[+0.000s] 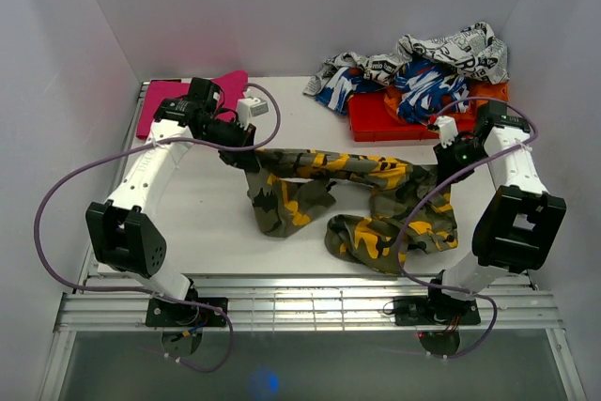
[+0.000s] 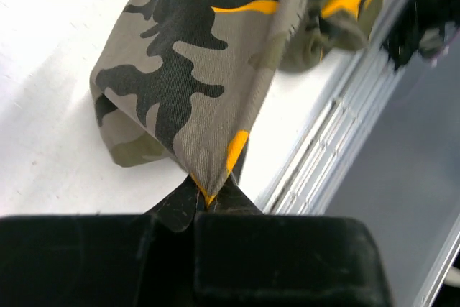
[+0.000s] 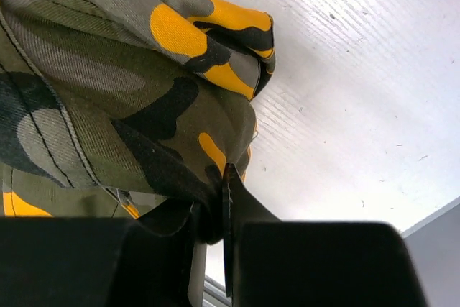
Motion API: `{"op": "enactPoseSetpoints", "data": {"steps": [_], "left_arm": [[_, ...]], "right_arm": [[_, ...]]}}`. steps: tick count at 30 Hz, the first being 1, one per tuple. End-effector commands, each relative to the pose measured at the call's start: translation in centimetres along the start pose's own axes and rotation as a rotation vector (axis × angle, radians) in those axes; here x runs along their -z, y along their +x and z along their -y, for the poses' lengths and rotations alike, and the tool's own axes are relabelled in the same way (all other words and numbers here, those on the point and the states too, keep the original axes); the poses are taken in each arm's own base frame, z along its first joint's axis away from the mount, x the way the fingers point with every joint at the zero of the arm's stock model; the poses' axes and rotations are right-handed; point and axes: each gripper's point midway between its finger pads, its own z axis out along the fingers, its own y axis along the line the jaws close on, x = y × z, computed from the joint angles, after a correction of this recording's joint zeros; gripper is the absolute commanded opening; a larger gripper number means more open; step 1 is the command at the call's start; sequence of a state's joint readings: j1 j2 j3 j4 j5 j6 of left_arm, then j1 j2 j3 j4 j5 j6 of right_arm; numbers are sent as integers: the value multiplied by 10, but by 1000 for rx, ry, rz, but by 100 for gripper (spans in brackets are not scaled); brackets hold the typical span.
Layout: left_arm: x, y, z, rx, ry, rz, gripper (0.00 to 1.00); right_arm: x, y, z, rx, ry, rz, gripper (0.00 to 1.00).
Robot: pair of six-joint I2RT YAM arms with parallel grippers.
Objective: Fold and stack the trousers
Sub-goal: Flatten the trousers out
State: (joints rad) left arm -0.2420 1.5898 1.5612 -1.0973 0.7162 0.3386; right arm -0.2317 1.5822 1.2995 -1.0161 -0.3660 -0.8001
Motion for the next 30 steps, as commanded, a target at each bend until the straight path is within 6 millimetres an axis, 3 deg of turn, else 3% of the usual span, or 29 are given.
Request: {"op": "enactPoseSetpoints", "data": {"steps": [1,4,5,7,8,9,10,11,12,13,14,15,16,17,18,19,20,21,22,23,24,25,26,27,28,29,30], "left_arm": [[37,45,21,-73,31,-148,0],[40,46,-5,-47,-8,-150,0],[44,36,-21,-36,-36,-118,0],[26,33,-61,53,-49,-143,0],[12,14,-116,149,-80,-110,0],[2,-1,-153,189,-114,-88,0],[15,-26,-156,158,-151,-28,2],[-7,-18,-188,207,-167,-70,7],[-11,-23,-200,210,-188,-68,15],[-1,-50,-212,173,-245,-11,30],[-8,-47,-228,187,-274,-23,39],[-1,-52,-240,174,-347,-18,48],[5,-56,-242,166,-373,-8,67],[20,-65,-231,130,-391,13,76],[24,-71,-220,93,-372,37,93],[30,-72,-209,70,-360,51,96],[19,-48,-197,91,-311,4,96],[32,-59,-165,34,-284,47,96],[31,-52,-149,27,-259,37,96],[17,-27,-134,54,-203,-14,96],[19,-31,-105,6,-177,3,96],[15,-25,-89,-4,-150,-2,96],[-1,1,-77,23,-112,-58,96],[-8,1,-52,-41,-96,-59,95],[-24,22,-32,-63,-61,-107,93],[-24,23,-32,-63,-63,-108,93],[-41,42,-19,-66,-34,-152,91]], "right_arm": [[20,21,25,141,64,-156,8],[22,16,44,186,102,-185,8],[21,14,50,191,114,-191,8],[15,6,69,201,144,-198,8],[7,-5,86,197,164,-203,8],[1,-14,93,185,167,-199,8],[-6,-13,92,173,152,-210,8],[-5,-24,97,175,170,-196,8],[-8,-32,96,186,172,-193,8],[-16,-35,96,169,166,-199,9],[-13,-43,101,169,195,-198,12],[-15,-51,98,180,207,-199,23],[-16,-55,99,156,220,-204,30],[-8,-69,101,161,246,-180,58],[-3,-74,101,150,248,-167,73],[2,-76,97,124,241,-161,82],[7,-82,95,120,236,-143,89],[18,-89,95,116,246,-120,91],[26,-86,85,102,220,-129,92],[30,-85,79,80,196,-118,92],[33,-81,73,67,179,-124,92],[39,-77,65,55,166,-126,92],[43,-68,59,23,148,-139,92],[43,-60,55,8,139,-147,92],[50,-45,46,-7,140,-156,92],[45,-34,44,-24,122,-186,92],[45,-25,41,-30,117,-202,92]]}}
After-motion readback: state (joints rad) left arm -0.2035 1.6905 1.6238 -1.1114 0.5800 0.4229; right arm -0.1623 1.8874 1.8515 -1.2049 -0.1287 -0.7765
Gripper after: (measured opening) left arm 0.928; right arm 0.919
